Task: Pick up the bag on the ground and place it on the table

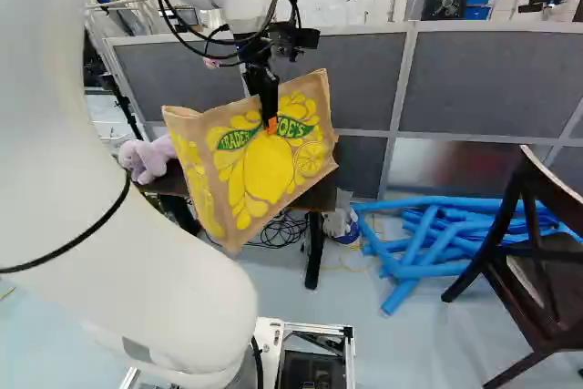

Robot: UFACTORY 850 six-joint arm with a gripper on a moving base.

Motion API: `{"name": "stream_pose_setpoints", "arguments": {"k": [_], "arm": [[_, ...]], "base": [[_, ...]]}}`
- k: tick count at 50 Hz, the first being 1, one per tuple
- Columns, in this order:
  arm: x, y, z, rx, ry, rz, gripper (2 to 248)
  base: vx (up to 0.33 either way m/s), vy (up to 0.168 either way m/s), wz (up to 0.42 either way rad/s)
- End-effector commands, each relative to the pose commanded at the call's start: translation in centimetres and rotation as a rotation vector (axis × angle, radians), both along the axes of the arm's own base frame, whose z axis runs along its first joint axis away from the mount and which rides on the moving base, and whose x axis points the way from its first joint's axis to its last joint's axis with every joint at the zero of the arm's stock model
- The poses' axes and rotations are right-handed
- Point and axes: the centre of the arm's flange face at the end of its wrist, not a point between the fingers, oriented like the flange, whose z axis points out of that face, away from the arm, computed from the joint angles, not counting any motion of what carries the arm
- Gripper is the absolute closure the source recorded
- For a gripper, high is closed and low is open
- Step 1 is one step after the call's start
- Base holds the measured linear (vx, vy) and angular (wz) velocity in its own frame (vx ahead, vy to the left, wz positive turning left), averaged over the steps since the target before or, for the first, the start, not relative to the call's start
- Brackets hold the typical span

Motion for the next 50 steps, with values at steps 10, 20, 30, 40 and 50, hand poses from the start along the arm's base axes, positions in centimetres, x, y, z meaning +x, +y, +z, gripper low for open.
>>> {"name": "stream_pose_setpoints", "arguments": {"k": [10, 20, 30, 40, 50], "arm": [[0.0, 0.0, 0.0, 0.0, 0.0, 0.0, 228], [0.0, 0.0, 0.0, 0.0, 0.0, 0.0, 228], [0.0, 0.0, 0.0, 0.0, 0.0, 0.0, 228], [0.0, 0.0, 0.0, 0.0, 0.0, 0.0, 228], [0.0, 0.0, 0.0, 0.0, 0.0, 0.0, 228]], "base": [[0.141, 0.066, -0.021], [0.131, 0.072, -0.018], [0.121, 0.069, -0.017], [0.125, 0.07, -0.014], [0.12, 0.072, -0.018]]}}
